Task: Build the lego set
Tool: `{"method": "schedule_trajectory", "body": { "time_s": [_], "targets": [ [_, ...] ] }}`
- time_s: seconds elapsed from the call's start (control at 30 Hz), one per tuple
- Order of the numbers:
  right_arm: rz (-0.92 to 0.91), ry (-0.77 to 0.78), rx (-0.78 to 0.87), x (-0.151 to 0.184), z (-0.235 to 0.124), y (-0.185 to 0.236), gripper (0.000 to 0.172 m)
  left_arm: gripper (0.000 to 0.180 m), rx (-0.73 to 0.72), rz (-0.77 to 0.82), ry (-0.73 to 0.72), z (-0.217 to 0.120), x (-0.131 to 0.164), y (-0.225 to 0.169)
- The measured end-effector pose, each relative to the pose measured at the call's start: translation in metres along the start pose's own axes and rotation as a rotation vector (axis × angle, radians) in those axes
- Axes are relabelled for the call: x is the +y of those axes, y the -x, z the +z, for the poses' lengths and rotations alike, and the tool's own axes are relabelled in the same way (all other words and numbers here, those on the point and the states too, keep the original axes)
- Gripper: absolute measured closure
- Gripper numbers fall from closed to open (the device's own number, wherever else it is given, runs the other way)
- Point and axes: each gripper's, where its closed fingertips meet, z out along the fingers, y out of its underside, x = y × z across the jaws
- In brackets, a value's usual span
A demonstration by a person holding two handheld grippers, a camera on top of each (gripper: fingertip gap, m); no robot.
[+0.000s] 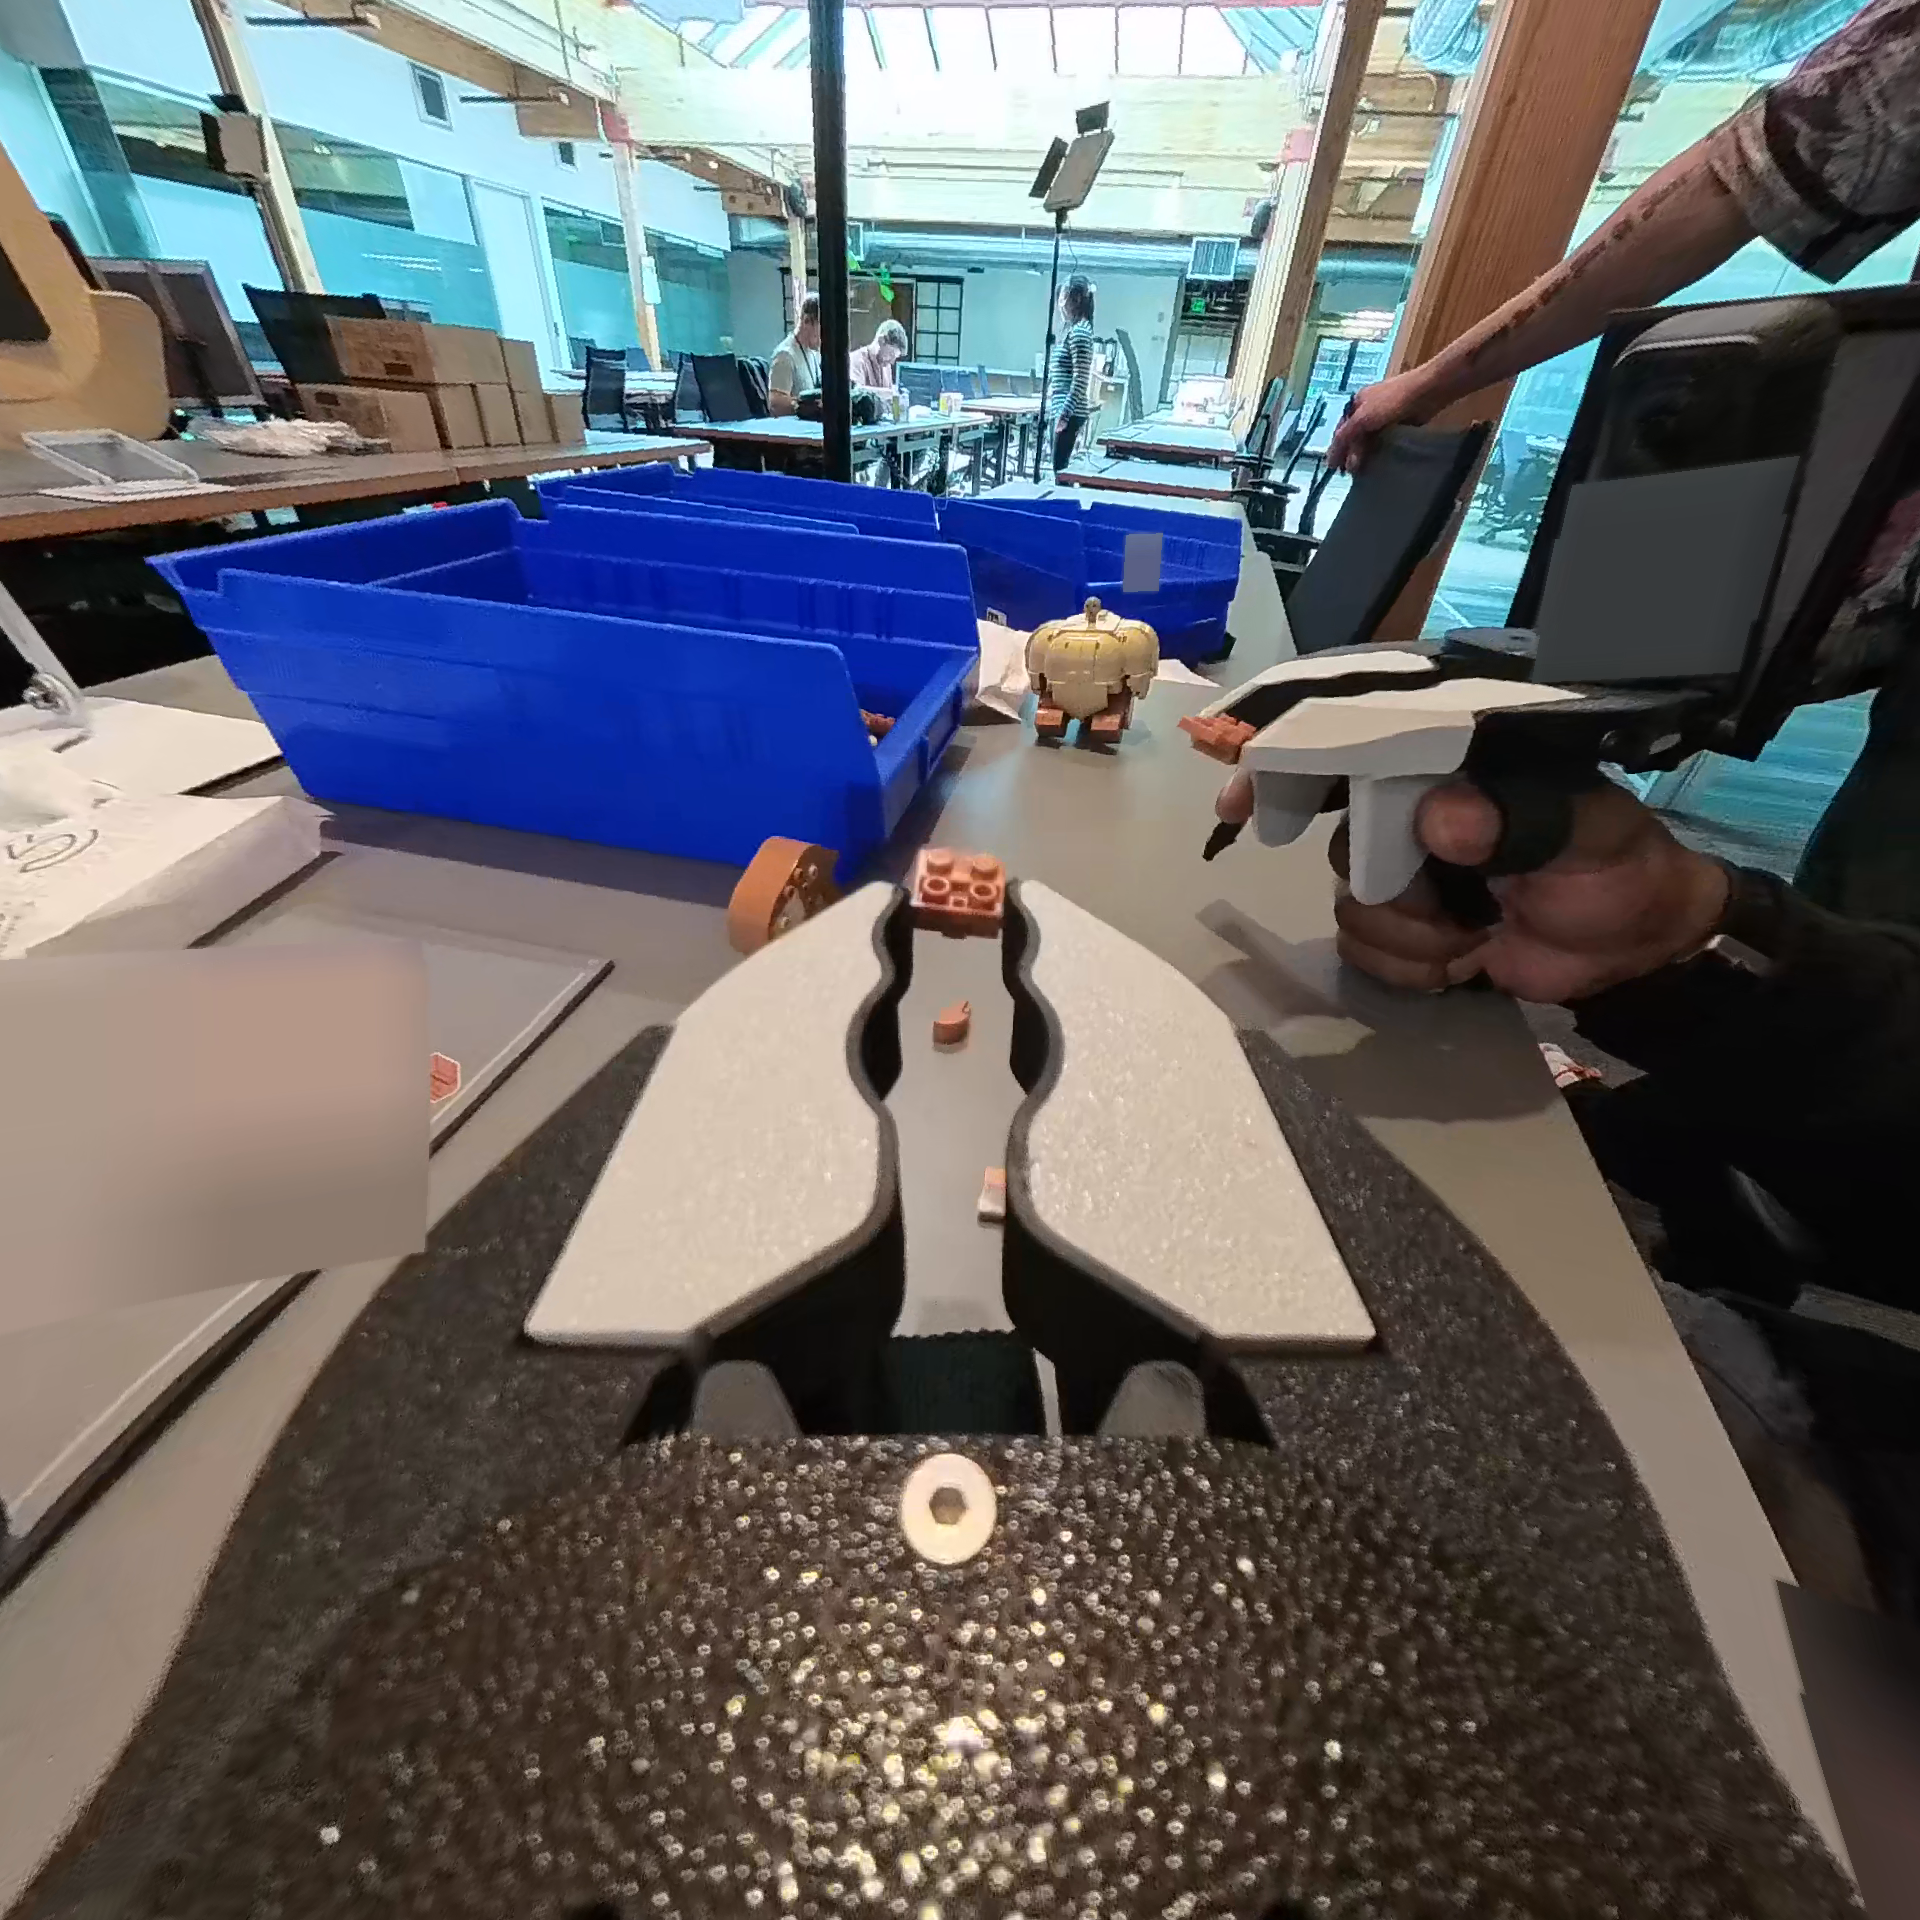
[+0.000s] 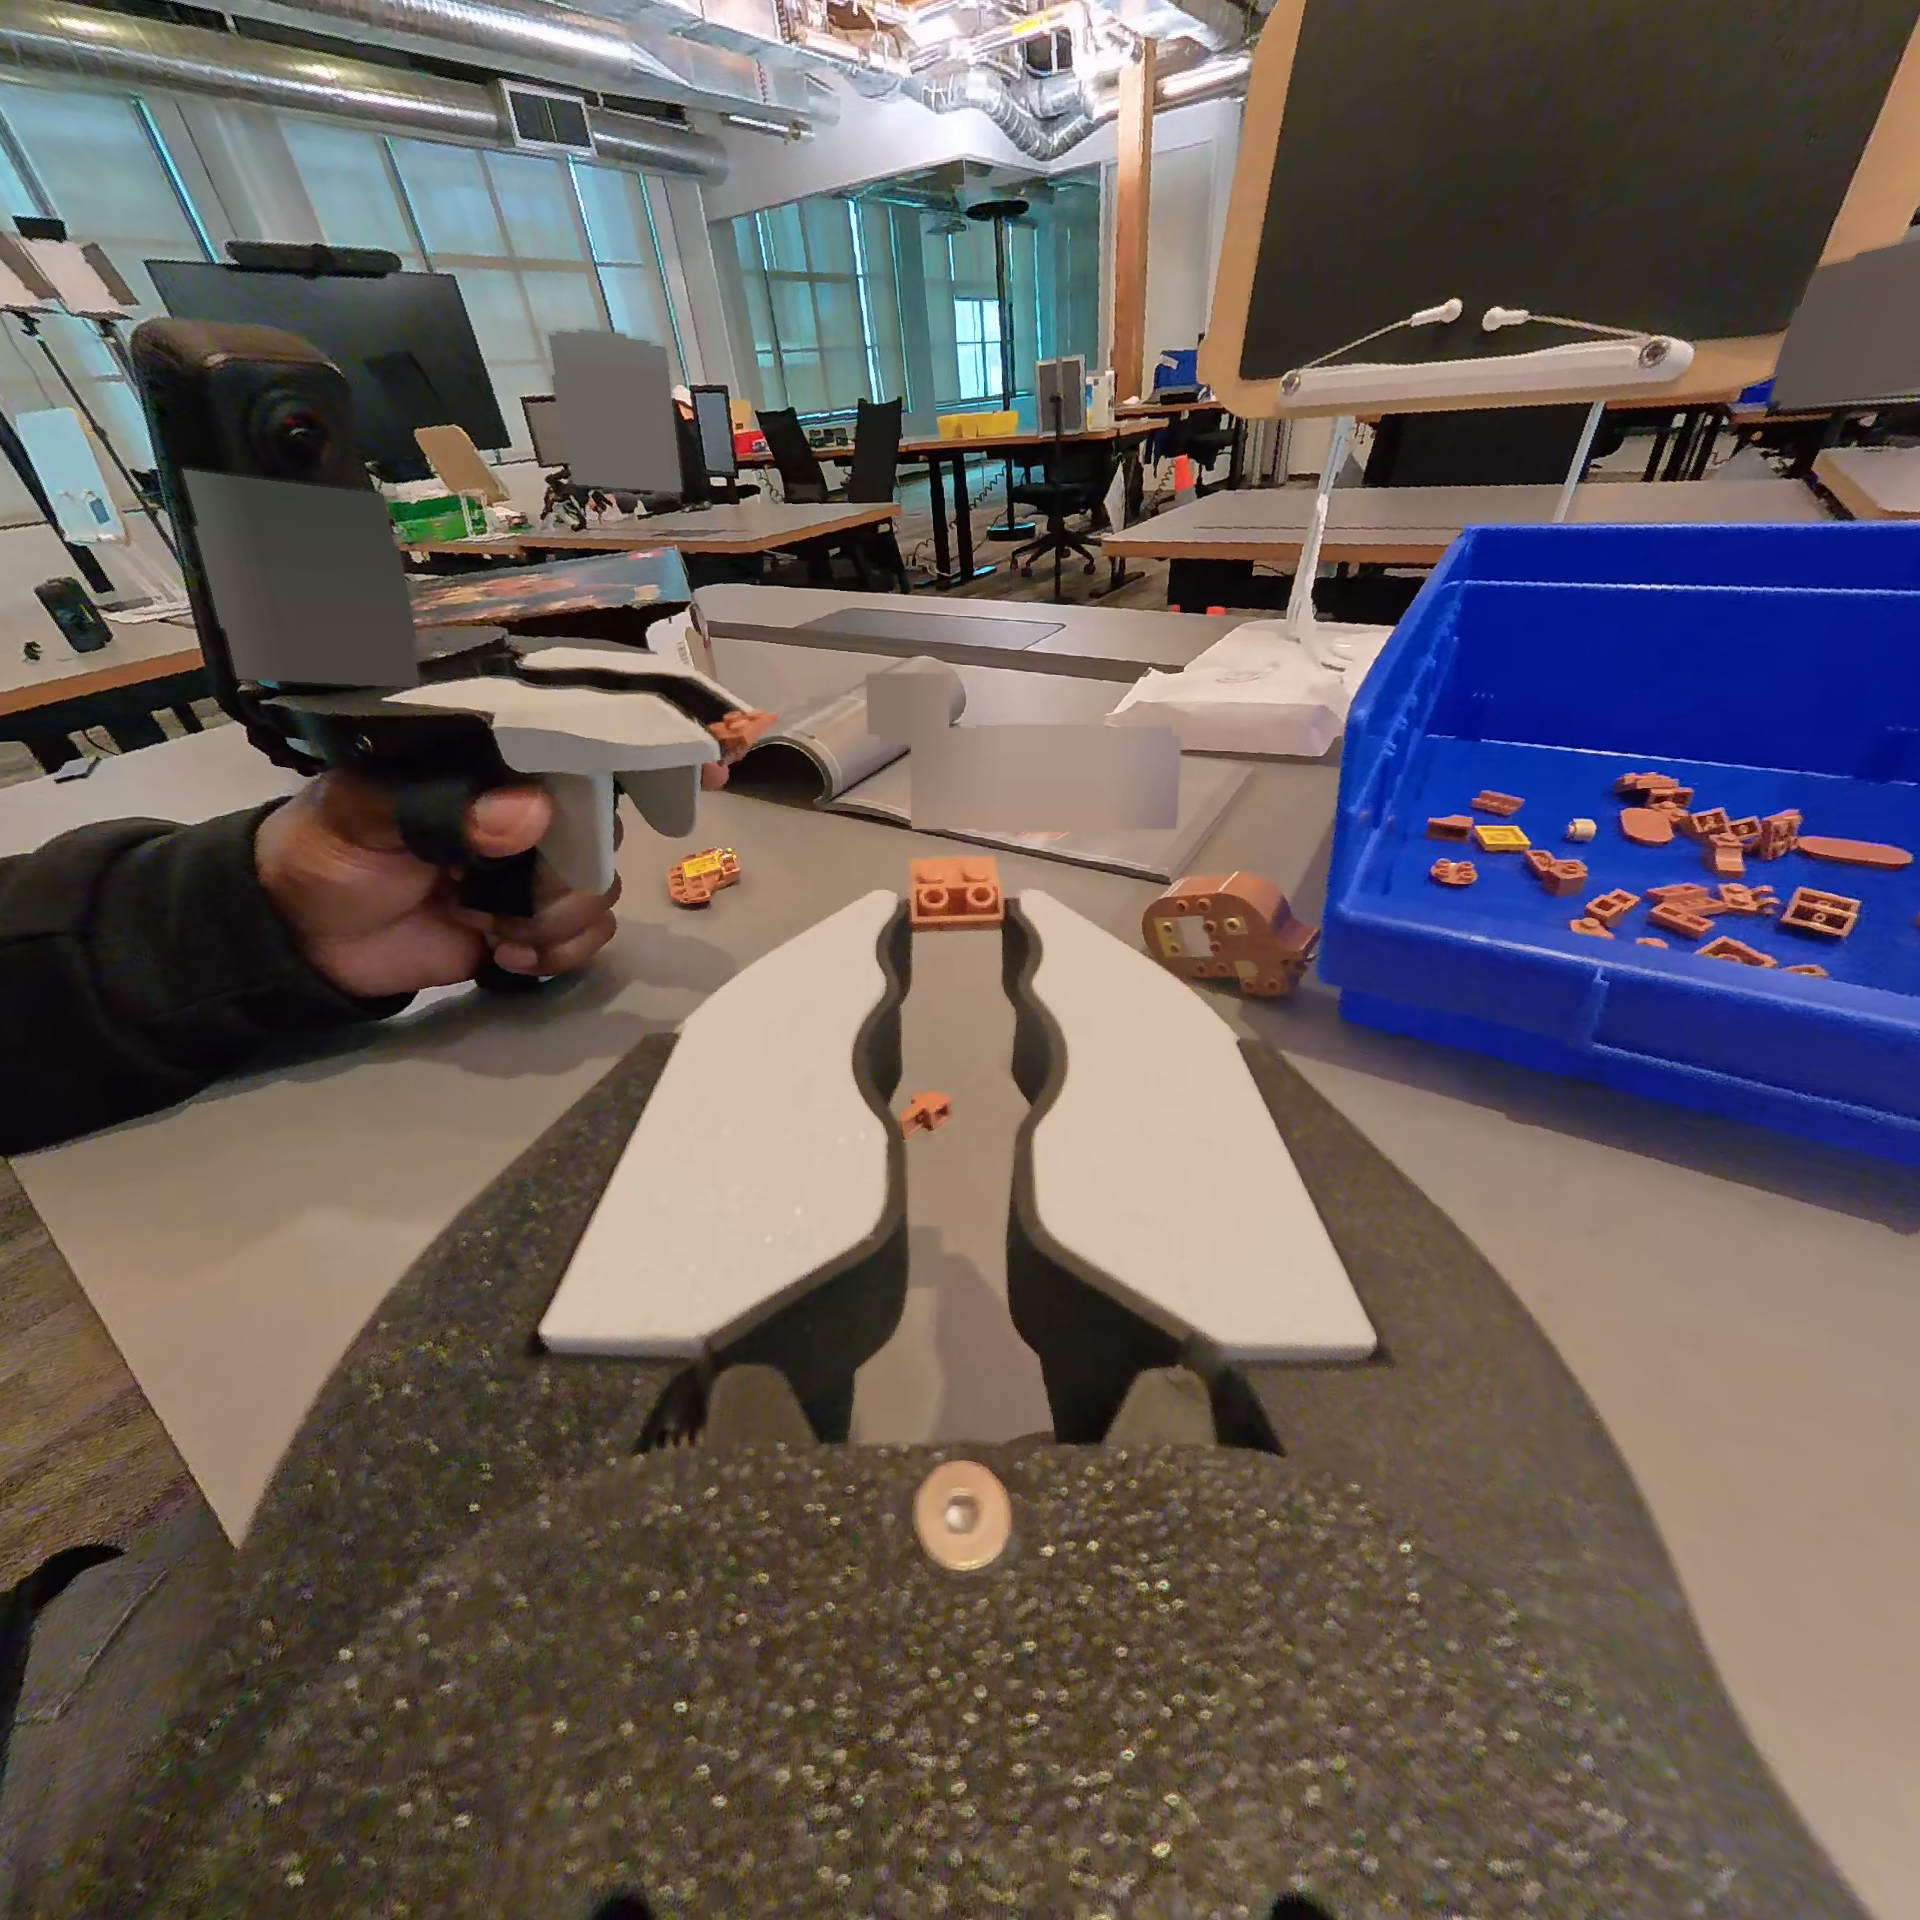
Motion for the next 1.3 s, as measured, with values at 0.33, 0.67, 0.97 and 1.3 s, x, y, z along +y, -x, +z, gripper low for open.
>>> {"method": "schedule_trajectory", "body": {
  "time_s": [0.33,0.67,0.97,1.3],
  "targets": [
    [0.047,0.002,0.007,0.0,0.0,-0.005,0.156,0.165,0.037,-0.027,0.049,0.003,0.006,-0.004],
    [0.074,0.055,-0.008,0.007,0.004,-0.004,0.156,0.165,-0.009,-0.014,0.11,0.006,0.014,0.003],
    [0.104,0.232,-0.052,0.03,0.019,0.0,0.156,0.165,-0.016,0.012,0.399,0.007,0.055,0.009],
    [0.003,0.393,-0.177,0.05,0.042,0.022,0.156,0.164,-0.044,-0.077,0.624,0.004,0.088,0.018]
  ]
}}
